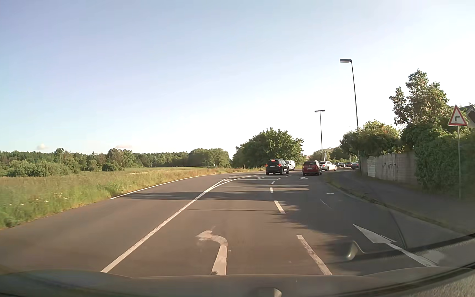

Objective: Follow the waypoints while adhering to traffic rules and regulations

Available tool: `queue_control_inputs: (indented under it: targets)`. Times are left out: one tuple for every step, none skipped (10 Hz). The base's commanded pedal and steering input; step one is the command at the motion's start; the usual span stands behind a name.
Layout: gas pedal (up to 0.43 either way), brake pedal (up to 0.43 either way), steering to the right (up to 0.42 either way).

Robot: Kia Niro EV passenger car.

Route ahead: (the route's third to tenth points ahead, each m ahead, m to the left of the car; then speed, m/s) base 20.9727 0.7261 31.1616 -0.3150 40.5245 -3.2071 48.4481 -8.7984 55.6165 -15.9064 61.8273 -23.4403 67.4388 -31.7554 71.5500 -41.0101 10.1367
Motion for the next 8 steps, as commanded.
queue_control_inputs:
  targets:
    - [0.02,0.0,0.019]
    - [0.02,0.0,0.018]
    - [0.02,0.0,0.014]
    - [0.02,0.0,0.011]
    - [0.02,0.0,0.011]
    - [0.02,0.0,0.011]
    - [0.02,0.0,0.011]
    - [0.02,0.0,0.011]
